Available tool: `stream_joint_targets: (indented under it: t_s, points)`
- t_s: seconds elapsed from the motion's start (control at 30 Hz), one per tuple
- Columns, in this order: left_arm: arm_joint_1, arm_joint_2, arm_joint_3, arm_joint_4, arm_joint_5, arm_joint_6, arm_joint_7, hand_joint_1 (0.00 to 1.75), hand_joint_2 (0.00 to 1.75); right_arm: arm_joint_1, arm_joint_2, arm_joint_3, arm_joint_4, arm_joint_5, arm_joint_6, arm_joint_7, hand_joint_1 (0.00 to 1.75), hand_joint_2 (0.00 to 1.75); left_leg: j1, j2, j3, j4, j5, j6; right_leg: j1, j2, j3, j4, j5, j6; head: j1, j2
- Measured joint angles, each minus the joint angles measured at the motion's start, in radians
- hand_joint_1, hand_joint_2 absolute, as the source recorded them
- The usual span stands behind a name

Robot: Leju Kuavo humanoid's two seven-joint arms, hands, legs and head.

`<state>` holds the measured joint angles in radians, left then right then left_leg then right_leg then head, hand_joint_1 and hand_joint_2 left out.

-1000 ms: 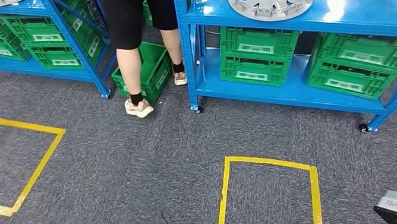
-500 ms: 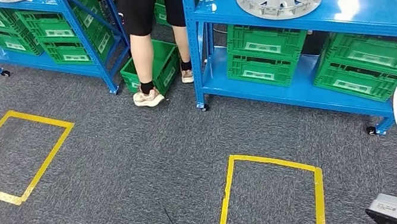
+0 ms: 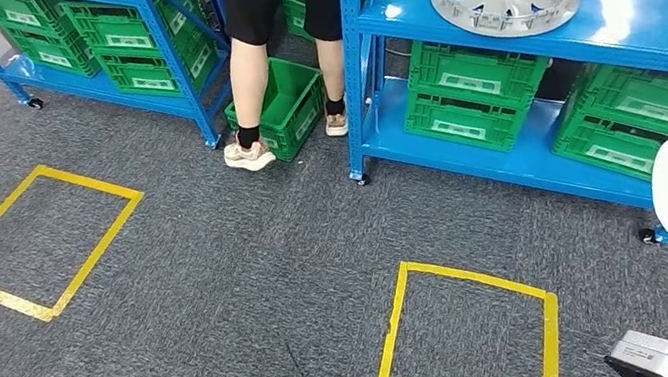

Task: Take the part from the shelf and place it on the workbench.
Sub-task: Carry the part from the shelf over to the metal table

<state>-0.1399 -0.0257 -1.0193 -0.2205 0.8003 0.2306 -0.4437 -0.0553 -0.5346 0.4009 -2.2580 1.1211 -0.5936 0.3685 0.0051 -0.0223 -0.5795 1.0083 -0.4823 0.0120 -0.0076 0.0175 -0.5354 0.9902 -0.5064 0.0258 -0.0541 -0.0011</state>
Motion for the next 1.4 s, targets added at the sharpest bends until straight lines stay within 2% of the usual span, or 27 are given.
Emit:
stream_joint_targets:
  t_s: [0.07, 0.13, 0.17, 0.23, 0.27, 0.3, 0.33, 0.4, 0.43, 0.47, 0.5, 0.6, 0.63, 0.7, 0.77, 0.8, 0.83, 0.87, 0.93, 1.0, 1.1, 1.17, 1.27, 1.3, 1.33, 1.37, 1.4]
  points:
    - [0.001, 0.000, 0.000, 0.000, 0.000, 0.000, 0.000, 0.00, 1.75, -0.001, 0.000, 0.002, 0.000, 0.000, 0.001, 0.000, 1.75, 1.75, 0.000, -0.003, -0.005, -0.001, 0.004, -0.012, 0.001, -0.003, -0.002, -0.006, 0.001, -0.009, -0.001, 0.000]
    - [0.001, 0.001, 0.000, 0.000, 0.000, 0.000, 0.000, 0.00, 1.75, -0.002, 0.000, 0.005, 0.000, 0.000, 0.002, 0.000, 1.75, 1.75, 0.000, 0.005, -0.015, 0.020, -0.016, -0.021, -0.002, -0.011, 0.000, -0.015, 0.009, -0.022, -0.003, 0.000]
    - [0.000, 0.001, 0.000, 0.000, 0.000, 0.000, 0.000, 0.00, 1.75, -0.003, 0.000, 0.007, 0.000, 0.001, 0.002, 0.000, 1.75, 1.75, 0.001, 0.011, -0.033, 0.059, -0.043, -0.025, -0.003, -0.016, 0.000, -0.020, 0.012, -0.028, -0.006, 0.000]
    - [0.000, 0.001, 0.000, 0.000, 0.001, 0.000, 0.001, 0.00, 1.75, -0.002, 0.001, 0.011, 0.000, 0.001, 0.003, 0.001, 1.75, 1.75, 0.003, 0.021, -0.090, 0.185, -0.111, -0.030, 0.000, -0.024, -0.001, -0.020, 0.015, -0.033, -0.010, 0.000]
    - [0.000, 0.001, 0.000, 0.000, 0.002, 0.000, 0.001, 0.00, 1.75, -0.002, 0.001, 0.013, 0.000, 0.002, 0.004, 0.001, 1.75, 1.75, 0.003, 0.022, -0.116, 0.244, -0.133, -0.032, 0.001, -0.028, -0.002, -0.020, 0.015, -0.033, -0.010, 0.000]
    - [0.001, 0.001, 0.000, 0.000, 0.002, 0.000, 0.001, 0.00, 1.75, -0.002, 0.002, 0.014, 0.000, 0.002, 0.004, 0.001, 1.75, 1.75, 0.003, 0.022, -0.129, 0.273, -0.136, -0.033, 0.001, -0.032, -0.002, -0.018, 0.014, -0.034, -0.010, 0.000]
    - [0.001, 0.001, 0.000, 0.000, 0.003, 0.000, 0.001, 0.00, 1.75, -0.002, 0.002, 0.015, 0.000, 0.003, 0.004, 0.001, 1.75, 1.75, 0.003, 0.023, -0.123, 0.265, -0.121, -0.032, 0.002, -0.036, -0.002, -0.016, 0.014, -0.033, -0.010, 0.000]
    - [0.001, 0.002, 0.000, 0.000, 0.003, 0.000, 0.002, 0.00, 1.75, -0.002, 0.002, 0.016, 0.000, 0.004, 0.004, 0.001, 1.75, 1.75, 0.003, 0.032, -0.060, 0.149, -0.055, -0.028, 0.002, -0.041, -0.002, -0.010, 0.010, -0.030, -0.010, 0.000]
    - [0.001, 0.002, 0.000, 0.000, 0.003, 0.000, 0.002, 0.00, 1.75, -0.002, 0.002, 0.016, 0.000, 0.005, 0.004, 0.001, 1.75, 1.75, 0.001, 0.041, -0.025, 0.084, -0.033, -0.024, 0.004, -0.043, -0.003, -0.006, 0.006, -0.026, -0.010, 0.000]
    - [0.000, 0.002, 0.000, 0.000, 0.003, 0.000, 0.002, 0.00, 1.75, -0.003, 0.002, 0.016, 0.000, 0.006, 0.004, 0.001, 1.75, 1.75, 0.000, 0.048, 0.000, 0.036, -0.020, -0.020, 0.006, -0.044, -0.005, -0.001, 0.004, -0.022, -0.010, 0.000]
    - [-0.001, 0.002, 0.000, 0.000, 0.003, 0.000, 0.002, 0.00, 1.75, -0.003, 0.002, 0.016, 0.000, 0.007, 0.003, 0.001, 1.75, 1.75, -0.003, 0.053, 0.010, 0.013, -0.019, -0.016, 0.007, -0.046, -0.006, 0.001, 0.003, -0.018, -0.010, 0.000]
    - [0.000, 0.002, 0.000, 0.000, 0.003, 0.000, 0.002, 0.00, 1.75, -0.004, 0.003, 0.016, 0.000, 0.010, 0.002, 0.001, 1.75, 1.75, -0.004, 0.045, 0.008, 0.004, -0.016, -0.001, 0.005, -0.052, -0.009, 0.003, 0.000, -0.005, -0.010, 0.000]
    - [0.000, 0.002, 0.000, 0.000, 0.003, 0.000, 0.002, 0.00, 1.75, -0.005, 0.002, 0.016, 0.000, 0.011, 0.002, 0.001, 1.75, 1.75, -0.002, 0.042, 0.008, 0.002, -0.013, 0.004, 0.003, -0.048, -0.015, 0.017, -0.013, 0.000, -0.009, 0.000]
    - [-0.001, 0.001, 0.000, 0.000, 0.003, 0.000, 0.002, 0.00, 1.75, -0.006, 0.002, 0.016, 0.000, 0.013, 0.001, 0.001, 1.75, 1.75, 0.001, 0.036, 0.006, 0.000, -0.009, 0.011, 0.000, -0.034, -0.052, 0.105, -0.070, 0.012, -0.005, 0.000]
    - [-0.001, 0.001, 0.000, 0.000, 0.003, 0.000, 0.002, 0.00, 1.75, -0.006, 0.002, 0.017, 0.001, 0.016, 0.001, 0.001, 1.75, 1.75, 0.001, 0.029, 0.004, 0.000, -0.008, 0.013, -0.002, -0.027, -0.111, 0.238, -0.131, 0.018, -0.004, 0.000]
    - [0.000, 0.001, 0.000, 0.000, 0.003, 0.000, 0.002, 0.00, 1.75, -0.005, 0.002, 0.018, 0.002, 0.018, 0.001, 0.001, 1.75, 1.75, 0.001, 0.025, 0.004, 0.000, -0.008, 0.013, -0.002, -0.026, -0.130, 0.278, -0.140, 0.018, -0.004, 0.000]
    - [0.000, 0.001, 0.000, 0.000, 0.003, 0.000, 0.002, 0.00, 1.75, -0.005, 0.002, 0.019, 0.003, 0.019, 0.001, 0.001, 1.75, 1.75, 0.001, 0.021, 0.004, 0.000, -0.008, 0.013, -0.002, -0.026, -0.131, 0.281, -0.128, 0.017, -0.004, 0.000]
    - [0.000, 0.001, 0.000, 0.000, 0.003, 0.000, 0.002, 0.00, 1.75, -0.005, 0.002, 0.020, 0.004, 0.019, 0.001, 0.001, 1.75, 1.75, 0.000, 0.017, 0.006, 0.001, -0.008, 0.013, -0.002, -0.024, -0.114, 0.245, -0.097, 0.014, -0.004, 0.000]
    - [-0.002, 0.000, 0.000, 0.000, 0.003, 0.000, 0.002, 0.00, 1.75, -0.007, 0.002, 0.021, 0.005, 0.020, 0.001, 0.001, 1.75, 1.75, -0.001, 0.008, 0.007, 0.001, -0.008, 0.011, -0.001, -0.012, -0.050, 0.107, -0.025, 0.005, -0.004, 0.000]
    - [-0.003, -0.001, 0.000, 0.000, 0.003, 0.000, 0.002, 0.00, 1.75, -0.009, 0.002, 0.023, 0.006, 0.020, 0.001, 0.001, 1.75, 1.75, -0.002, 0.001, 0.001, 0.003, -0.005, 0.004, 0.001, 0.002, -0.010, 0.012, 0.004, -0.004, -0.004, 0.000]
    - [-0.003, -0.002, 0.000, 0.000, 0.003, 0.000, 0.003, 0.00, 1.75, -0.011, 0.002, 0.024, 0.006, 0.020, 0.000, 0.002, 1.75, 1.75, 0.000, -0.004, -0.007, 0.004, -0.002, -0.013, 0.002, -0.002, -0.008, -0.006, 0.005, -0.015, -0.004, 0.000]
    - [-0.003, -0.001, 0.000, 0.000, 0.003, 0.000, 0.003, 0.00, 1.75, -0.012, 0.003, 0.025, 0.006, 0.020, -0.001, 0.003, 1.75, 1.75, -0.001, 0.006, -0.024, 0.041, -0.032, -0.022, -0.001, -0.011, -0.005, -0.015, 0.012, -0.026, -0.008, 0.000]
    - [-0.003, 0.000, 0.000, 0.000, 0.003, 0.000, 0.003, 0.00, 1.75, -0.011, 0.003, 0.027, 0.006, 0.020, -0.002, 0.003, 1.75, 1.75, 0.003, 0.021, -0.105, 0.219, -0.126, -0.032, -0.001, -0.024, -0.004, -0.019, 0.015, -0.033, -0.014, 0.000]
    - [-0.002, 0.000, 0.000, 0.000, 0.003, 0.000, 0.003, 0.00, 1.75, -0.011, 0.003, 0.029, 0.006, 0.020, -0.002, 0.003, 1.75, 1.75, 0.003, 0.022, -0.128, 0.266, -0.140, -0.034, 0.000, -0.028, -0.004, -0.018, 0.015, -0.034, -0.014, 0.000]
    - [-0.002, 0.000, 0.000, 0.000, 0.003, 0.000, 0.003, 0.00, 1.75, -0.011, 0.003, 0.031, 0.006, 0.020, -0.002, 0.003, 1.75, 1.75, 0.003, 0.022, -0.133, 0.279, -0.134, -0.035, 0.000, -0.031, -0.005, -0.017, 0.014, -0.033, -0.014, 0.000]
    - [-0.002, 0.000, 0.000, 0.000, 0.003, 0.000, 0.003, 0.00, 1.75, -0.011, 0.004, 0.033, 0.006, 0.020, -0.002, 0.003, 1.75, 1.75, 0.003, 0.024, -0.119, 0.253, -0.110, -0.036, 0.000, -0.034, -0.004, -0.015, 0.013, -0.032, -0.014, 0.000]
    - [-0.002, 0.000, 0.000, 0.000, 0.003, 0.000, 0.003, 0.00, 1.75, -0.011, 0.004, 0.035, 0.006, 0.020, -0.002, 0.003, 1.75, 1.75, 0.003, 0.029, -0.088, 0.193, -0.073, -0.034, 0.000, -0.037, -0.004, -0.012, 0.011, -0.030, -0.014, 0.000]
